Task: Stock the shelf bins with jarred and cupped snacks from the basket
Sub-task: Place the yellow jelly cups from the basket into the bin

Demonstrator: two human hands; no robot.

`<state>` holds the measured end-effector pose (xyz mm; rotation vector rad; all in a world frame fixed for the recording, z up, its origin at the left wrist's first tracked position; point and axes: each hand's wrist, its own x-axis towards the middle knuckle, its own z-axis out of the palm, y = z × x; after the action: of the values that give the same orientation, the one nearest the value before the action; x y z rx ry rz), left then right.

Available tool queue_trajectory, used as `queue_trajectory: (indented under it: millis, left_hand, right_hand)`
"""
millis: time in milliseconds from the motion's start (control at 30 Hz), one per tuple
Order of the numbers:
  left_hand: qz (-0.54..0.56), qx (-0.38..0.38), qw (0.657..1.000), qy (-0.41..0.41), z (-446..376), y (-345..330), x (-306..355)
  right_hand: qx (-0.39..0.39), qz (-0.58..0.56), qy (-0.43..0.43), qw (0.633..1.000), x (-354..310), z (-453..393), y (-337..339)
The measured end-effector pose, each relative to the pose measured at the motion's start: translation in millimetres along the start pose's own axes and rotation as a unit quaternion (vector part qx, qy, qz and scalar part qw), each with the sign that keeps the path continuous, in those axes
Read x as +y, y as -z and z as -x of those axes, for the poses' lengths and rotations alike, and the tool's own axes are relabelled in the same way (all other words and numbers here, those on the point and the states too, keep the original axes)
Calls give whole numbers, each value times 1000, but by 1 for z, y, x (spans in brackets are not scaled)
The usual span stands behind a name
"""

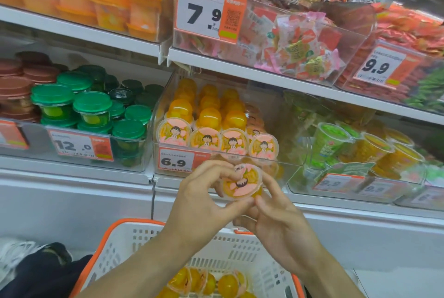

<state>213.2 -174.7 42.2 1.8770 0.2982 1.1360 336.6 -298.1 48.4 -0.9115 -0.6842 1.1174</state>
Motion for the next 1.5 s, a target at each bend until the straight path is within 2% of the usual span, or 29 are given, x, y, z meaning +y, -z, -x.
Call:
queue_trajectory:
  millis: [100, 167, 267, 333, 367, 433, 500, 600, 700, 800, 933, 1000, 1067, 1133, 1200, 1267, 1333, 1500]
  left_hand:
    - [57, 52, 990, 115, 0, -4, 8]
    - [85, 69, 975, 196, 0, -7, 9]
    - [83, 50, 968, 232, -1, -6, 7]
    - [93, 27, 967, 235, -1, -4, 8]
    - [108, 14, 966, 233, -2, -4, 10]
    - [135, -3, 962, 237, -3, -3, 15]
    - [138, 1, 959, 249, -6, -1, 13]
    - [122, -2, 954, 272, -8, 1, 10]
    - [120, -19, 953, 278, -10, 0, 9]
    - [114, -32, 952, 282, -12, -3, 6]
    - [96, -34, 953, 285, -16, -5, 1]
    - [93, -33, 952, 291, -20, -5, -2]
    - [101, -30, 948, 301, -23, -4, -4]
    - [109, -27, 945, 309, -25, -3, -6]
    - [118, -23, 942, 314, -28, -2, -8]
    - [120, -25, 940, 318, -29, -2, -11]
    - [116, -31, 940, 319, -29, -2, -14]
    - [91, -37, 941, 323, -25, 2, -23]
  right_hand:
    - [46, 157, 82, 983, 1, 4, -4]
    - [79, 263, 135, 952, 4, 5, -9]
    - [133, 452, 230, 852, 10, 3, -13]
    - [154, 513, 269, 800, 12, 1, -11]
    - [169, 507, 280, 797, 11, 0, -11]
    - [213, 439, 294, 822, 1, -4, -13]
    - [266, 387, 300, 830, -21, -17, -13]
    - [329, 409, 237, 817, -59, -51, -1]
    - [367, 509, 179, 758, -84, -86, 11]
    - [380, 593, 144, 695, -108, -119, 16]
    - [367, 644, 27, 670, -122, -172, 34]
    - [337, 708, -17, 621, -120, -199, 48]
    - [348, 725, -38, 593, -115, -222, 58]
    - [367, 705, -43, 605, -112, -238, 67]
    - [392, 625, -27, 675, -109, -247, 72]
    - [406, 567, -7, 716, -107, -255, 76]
    - [409, 565, -4, 717, -107, -260, 77]
    - [368, 662, -15, 653, -110, -251, 76]
